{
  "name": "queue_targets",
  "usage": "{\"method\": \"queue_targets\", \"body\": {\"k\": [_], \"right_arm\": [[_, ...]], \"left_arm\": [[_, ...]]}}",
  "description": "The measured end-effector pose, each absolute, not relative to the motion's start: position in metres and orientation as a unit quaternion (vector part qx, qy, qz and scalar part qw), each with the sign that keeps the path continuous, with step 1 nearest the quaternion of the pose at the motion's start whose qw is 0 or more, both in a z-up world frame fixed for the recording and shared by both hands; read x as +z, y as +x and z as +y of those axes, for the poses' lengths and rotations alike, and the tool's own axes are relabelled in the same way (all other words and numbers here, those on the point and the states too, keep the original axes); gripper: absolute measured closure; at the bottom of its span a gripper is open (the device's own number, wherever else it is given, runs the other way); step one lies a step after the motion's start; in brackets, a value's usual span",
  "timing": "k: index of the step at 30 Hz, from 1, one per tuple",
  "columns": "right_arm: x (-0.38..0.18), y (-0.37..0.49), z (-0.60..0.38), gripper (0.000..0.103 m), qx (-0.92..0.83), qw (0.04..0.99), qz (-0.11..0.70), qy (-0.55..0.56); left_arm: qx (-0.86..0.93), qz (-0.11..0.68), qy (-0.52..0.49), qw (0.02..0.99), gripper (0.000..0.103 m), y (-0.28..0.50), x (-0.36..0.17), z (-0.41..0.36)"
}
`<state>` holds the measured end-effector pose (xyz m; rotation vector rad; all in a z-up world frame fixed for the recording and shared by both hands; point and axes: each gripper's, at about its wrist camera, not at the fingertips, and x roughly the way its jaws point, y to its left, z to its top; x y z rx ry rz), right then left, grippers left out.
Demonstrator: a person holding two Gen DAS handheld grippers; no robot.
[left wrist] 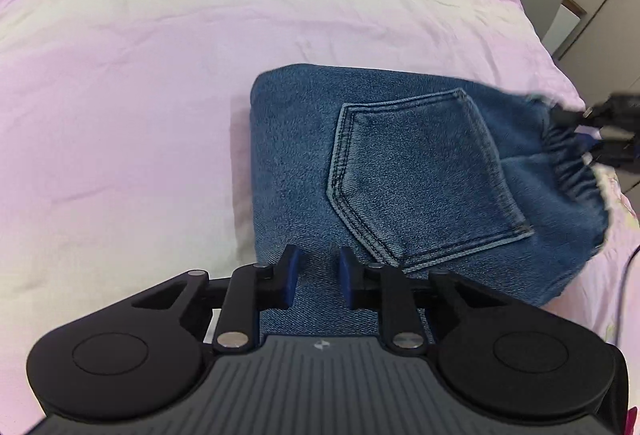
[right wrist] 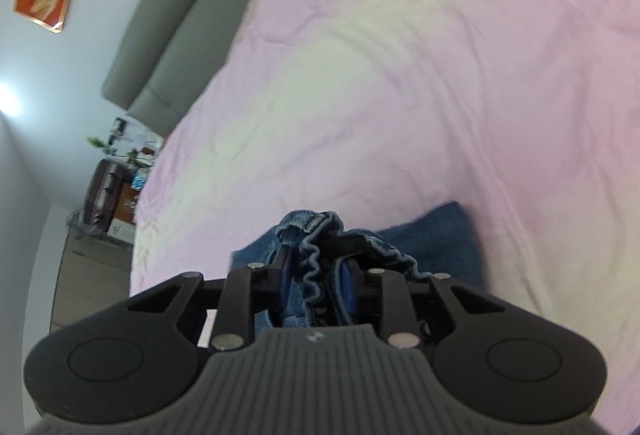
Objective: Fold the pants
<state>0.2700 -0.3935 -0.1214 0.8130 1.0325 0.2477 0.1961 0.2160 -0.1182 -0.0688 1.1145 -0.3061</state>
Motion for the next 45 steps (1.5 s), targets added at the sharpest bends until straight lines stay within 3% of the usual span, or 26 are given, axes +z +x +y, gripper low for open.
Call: {"method": "queue_targets", "body": {"k": [2,6,17,26,35,40,42,44,45], "right_arm": [[-0.150,0.265,-0.413,0.094,0.076,0.782,0.483,0.386],[-0.167,0.266,-0.422,0.095,0.068,0.781,0.483,0.390],[-0.068,0.215,-0.349,0.079,0.139,0.879,0.436,0.133],[-0.101,0.155,-0.291,0.080,0.123,0.891,0.434,-0.056],[-0.146,0.160,-0.298,0.080,0.105,0.875,0.471,-0.034],[-0.141,0.162,-0.293,0.080,0.098,0.876,0.470,-0.045],[-0.134,0.163,-0.297,0.079,0.097,0.878,0.468,-0.030],[-0.125,0.162,-0.302,0.072,0.103,0.880,0.463,-0.009],[-0.121,0.162,-0.304,0.061,0.108,0.880,0.462,0.004]], "left_arm": [[-0.149,0.531,-0.034,0.834,0.077,0.198,-0.126,0.217],[-0.145,0.536,-0.013,0.832,0.076,0.200,-0.133,0.210],[-0.152,0.462,0.041,0.873,0.076,0.141,-0.100,0.209],[-0.127,0.483,0.023,0.866,0.073,0.096,-0.119,0.235],[-0.125,0.512,0.030,0.849,0.068,0.098,-0.149,0.241],[-0.123,0.511,0.020,0.850,0.068,0.103,-0.139,0.242],[-0.123,0.508,0.029,0.852,0.063,0.104,-0.134,0.242],[-0.124,0.505,0.039,0.853,0.060,0.105,-0.129,0.241],[-0.124,0.502,0.042,0.855,0.060,0.105,-0.126,0.241]]}}
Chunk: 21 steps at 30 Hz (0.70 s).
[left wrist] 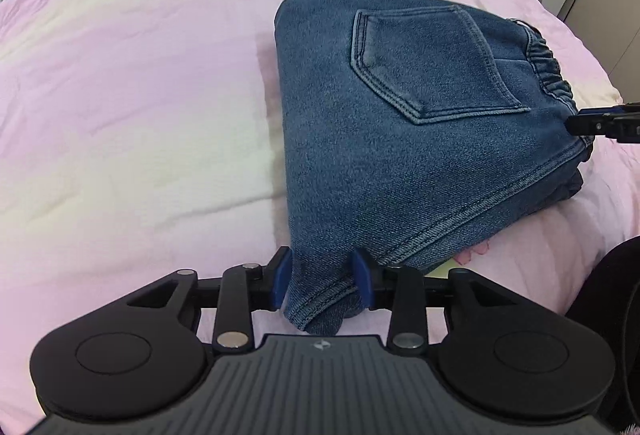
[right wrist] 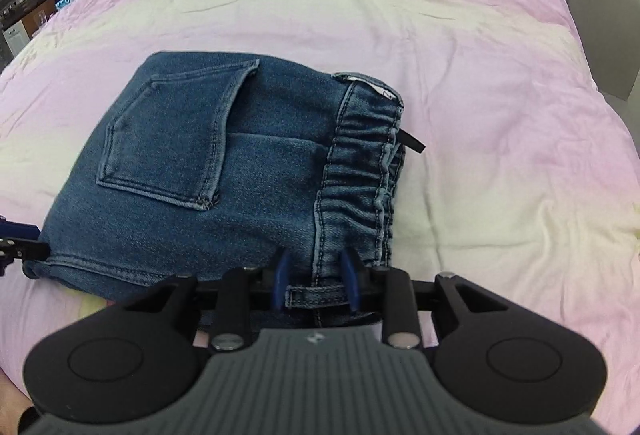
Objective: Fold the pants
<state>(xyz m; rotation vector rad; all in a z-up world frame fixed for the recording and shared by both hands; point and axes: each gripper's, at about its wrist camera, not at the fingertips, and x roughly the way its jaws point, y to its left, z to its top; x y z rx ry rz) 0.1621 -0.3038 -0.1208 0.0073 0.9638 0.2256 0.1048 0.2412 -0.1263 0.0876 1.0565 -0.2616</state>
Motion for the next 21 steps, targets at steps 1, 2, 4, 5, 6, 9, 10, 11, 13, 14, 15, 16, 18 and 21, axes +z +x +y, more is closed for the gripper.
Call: {"method": "queue_targets", "body": {"k": [1,2,4,5,6,9,10,11,13,14,15,16,18,21], "right_arm": [[-0.117,0.163,-0.306,0.056,0.113,0.879,0.463,0.015],[-0.114,0.165,-0.307,0.054,0.114,0.879,0.463,0.021],[-0.110,0.167,-0.310,0.049,0.112,0.878,0.465,0.027],[-0.108,0.168,-0.313,0.045,0.108,0.879,0.464,0.030],[-0.108,0.168,-0.315,0.036,0.099,0.880,0.463,0.030],[-0.108,0.171,-0.330,0.031,0.080,0.881,0.464,0.045],[-0.111,0.175,-0.337,0.028,0.071,0.877,0.471,0.057],[-0.115,0.178,-0.346,0.027,0.067,0.873,0.478,0.073],[-0.127,0.186,-0.360,0.025,0.068,0.859,0.494,0.117],[-0.132,0.189,-0.367,0.024,0.072,0.851,0.500,0.144],[-0.138,0.191,-0.374,0.023,0.076,0.843,0.505,0.170],[-0.144,0.194,-0.380,0.023,0.081,0.835,0.508,0.196],[-0.156,0.202,-0.386,0.022,0.091,0.820,0.513,0.236],[-0.175,0.213,-0.393,0.021,0.105,0.796,0.525,0.281]], "left_arm": [[-0.124,0.501,0.043,0.856,0.059,0.107,-0.123,0.240],[-0.123,0.499,0.044,0.857,0.059,0.108,-0.121,0.240],[-0.120,0.493,0.044,0.860,0.057,0.112,-0.116,0.242],[-0.120,0.491,0.041,0.862,0.055,0.115,-0.114,0.243],[-0.119,0.488,0.035,0.864,0.050,0.118,-0.112,0.244],[-0.127,0.476,0.010,0.870,0.036,0.129,-0.106,0.249],[-0.132,0.474,-0.005,0.870,0.031,0.135,-0.106,0.251],[-0.137,0.474,-0.024,0.869,0.030,0.142,-0.106,0.253],[-0.147,0.474,-0.076,0.865,0.026,0.154,-0.107,0.259],[-0.147,0.474,-0.099,0.863,0.024,0.159,-0.108,0.260],[-0.146,0.476,-0.122,0.859,0.023,0.164,-0.110,0.261],[-0.147,0.479,-0.142,0.854,0.023,0.170,-0.112,0.260],[-0.144,0.488,-0.177,0.843,0.023,0.182,-0.121,0.259],[-0.142,0.502,-0.215,0.826,0.023,0.194,-0.136,0.257]]}}
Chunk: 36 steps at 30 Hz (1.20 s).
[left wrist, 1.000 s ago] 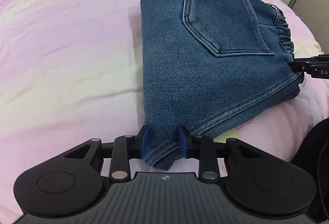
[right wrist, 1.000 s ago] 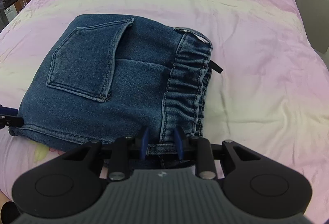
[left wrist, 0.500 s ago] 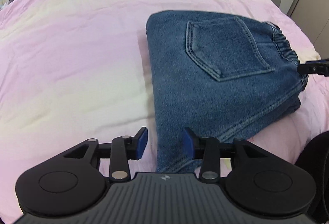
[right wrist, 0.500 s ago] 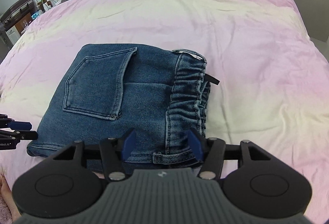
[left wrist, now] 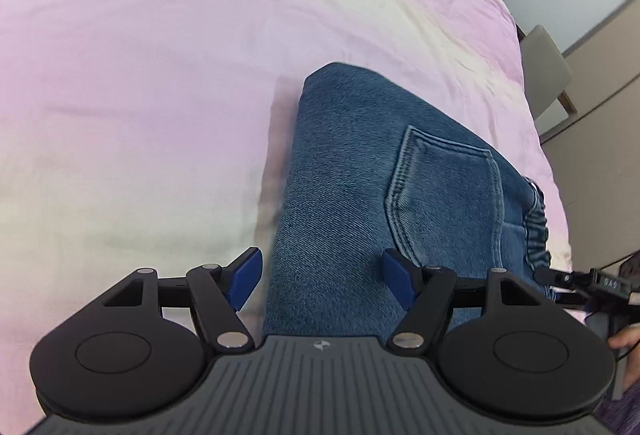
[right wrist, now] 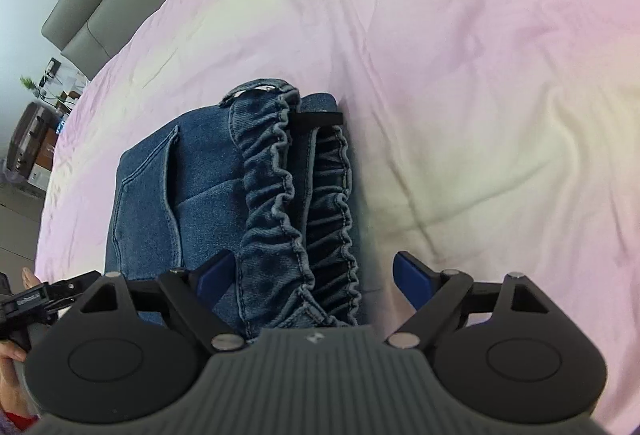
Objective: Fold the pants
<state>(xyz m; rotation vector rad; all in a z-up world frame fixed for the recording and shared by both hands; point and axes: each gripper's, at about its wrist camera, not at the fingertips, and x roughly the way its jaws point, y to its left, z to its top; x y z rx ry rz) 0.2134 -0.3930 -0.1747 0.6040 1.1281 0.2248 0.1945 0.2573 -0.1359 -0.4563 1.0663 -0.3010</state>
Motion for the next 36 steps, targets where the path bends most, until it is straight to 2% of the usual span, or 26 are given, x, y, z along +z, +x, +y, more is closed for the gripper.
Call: {"method": "queue_targets", "body": {"k": [6,14,17,19,21,24,27,31,36], "right_arm": [[-0.204,0.231,-0.394,0.019,0.129,0.761,0.542,0.332],[-0.216,0.257,-0.388,0.019,0.163,0.742,0.555,0.338],[-0.219,0.261,-0.383,0.019,0.162,0.741,0.555,0.341],[-0.221,0.263,-0.378,0.018,0.158,0.744,0.554,0.340],[-0.221,0.264,-0.375,0.020,0.157,0.746,0.552,0.338],[-0.216,0.259,-0.373,0.028,0.155,0.751,0.549,0.332],[-0.208,0.257,-0.366,0.037,0.151,0.757,0.548,0.323],[-0.193,0.251,-0.367,0.047,0.151,0.765,0.543,0.312],[-0.168,0.241,-0.365,0.052,0.154,0.776,0.531,0.304]], "left_arm": [[-0.145,0.512,-0.256,0.807,0.015,0.208,-0.157,0.253],[-0.151,0.523,-0.273,0.794,0.015,0.218,-0.171,0.250],[-0.148,0.520,-0.263,0.799,0.019,0.219,-0.170,0.242],[-0.152,0.518,-0.265,0.799,0.029,0.217,-0.169,0.242],[-0.153,0.518,-0.268,0.798,0.032,0.216,-0.168,0.242],[-0.153,0.511,-0.261,0.805,0.039,0.210,-0.162,0.239],[-0.149,0.502,-0.262,0.811,0.054,0.205,-0.153,0.232],[-0.147,0.495,-0.253,0.818,0.061,0.204,-0.142,0.226],[-0.158,0.480,-0.247,0.827,0.068,0.197,-0.122,0.220]]}}
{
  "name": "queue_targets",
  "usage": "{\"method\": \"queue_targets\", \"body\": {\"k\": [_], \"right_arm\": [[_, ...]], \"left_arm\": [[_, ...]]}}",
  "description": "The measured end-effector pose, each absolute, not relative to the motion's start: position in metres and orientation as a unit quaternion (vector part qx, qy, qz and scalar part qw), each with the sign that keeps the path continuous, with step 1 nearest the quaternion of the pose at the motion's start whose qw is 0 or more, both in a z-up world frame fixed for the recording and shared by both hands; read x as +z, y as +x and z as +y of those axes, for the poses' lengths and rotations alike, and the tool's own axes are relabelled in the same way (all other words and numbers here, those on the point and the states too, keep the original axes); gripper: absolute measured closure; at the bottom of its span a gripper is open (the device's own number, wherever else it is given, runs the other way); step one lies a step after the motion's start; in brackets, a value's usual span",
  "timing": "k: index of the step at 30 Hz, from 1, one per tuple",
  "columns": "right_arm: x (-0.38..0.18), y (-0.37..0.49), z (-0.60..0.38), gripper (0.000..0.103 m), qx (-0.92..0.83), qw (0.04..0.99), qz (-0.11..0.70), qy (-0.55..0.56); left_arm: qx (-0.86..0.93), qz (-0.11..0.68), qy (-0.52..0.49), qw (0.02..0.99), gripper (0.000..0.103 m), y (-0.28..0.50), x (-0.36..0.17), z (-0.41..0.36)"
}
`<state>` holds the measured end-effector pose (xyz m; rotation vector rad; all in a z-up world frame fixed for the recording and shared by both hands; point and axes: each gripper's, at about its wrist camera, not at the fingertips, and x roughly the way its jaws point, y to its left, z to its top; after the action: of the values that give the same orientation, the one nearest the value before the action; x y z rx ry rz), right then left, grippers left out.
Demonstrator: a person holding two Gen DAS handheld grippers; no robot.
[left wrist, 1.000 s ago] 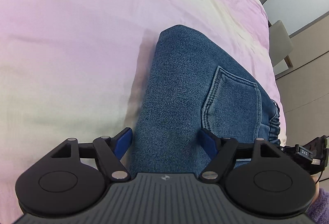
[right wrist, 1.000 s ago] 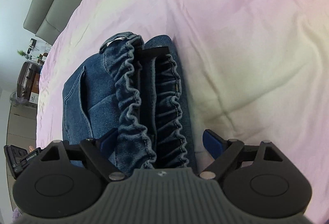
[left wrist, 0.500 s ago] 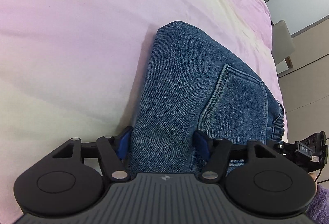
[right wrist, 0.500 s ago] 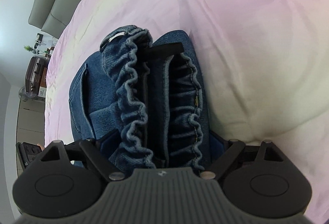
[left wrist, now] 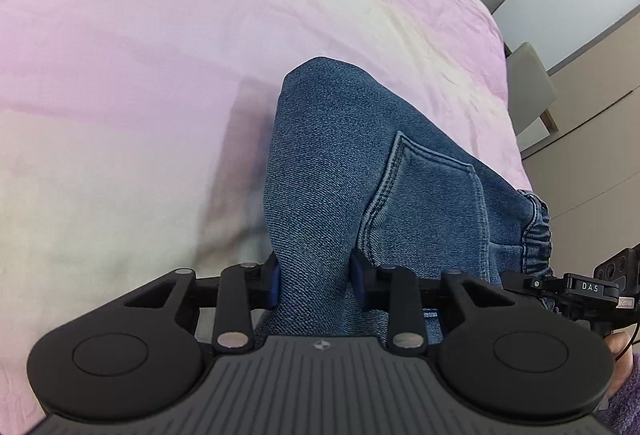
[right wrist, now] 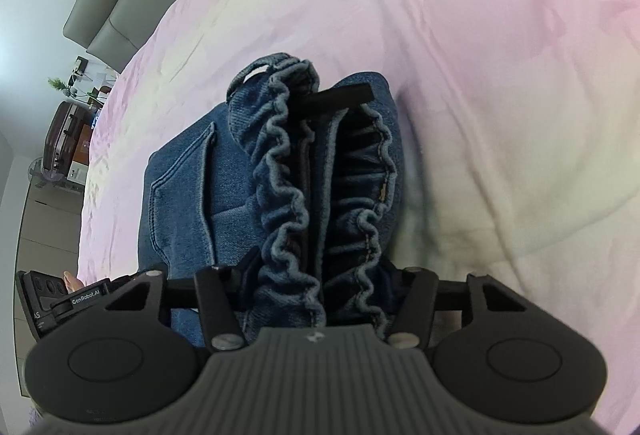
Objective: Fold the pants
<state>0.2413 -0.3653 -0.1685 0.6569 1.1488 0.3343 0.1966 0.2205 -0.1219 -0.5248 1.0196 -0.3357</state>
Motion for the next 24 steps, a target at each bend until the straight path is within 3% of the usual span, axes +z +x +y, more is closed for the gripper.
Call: {"method": "queue_targets", "body": {"k": [16,24], "right_arm": [[-0.079,0.210,-0.292,0.055,0.211,0.795,0.500,0.271],[-0.057,0.224,-0.204,0.055,0.256,0.791,0.485,0.270]], "left_arm": [[-0.164,0.426,-0.254,0.853,0.069,0.140,-0.063,0.233],[-0.135,0.408,-0.243,0.870,0.069,0.150,-0.081,0.243]]}}
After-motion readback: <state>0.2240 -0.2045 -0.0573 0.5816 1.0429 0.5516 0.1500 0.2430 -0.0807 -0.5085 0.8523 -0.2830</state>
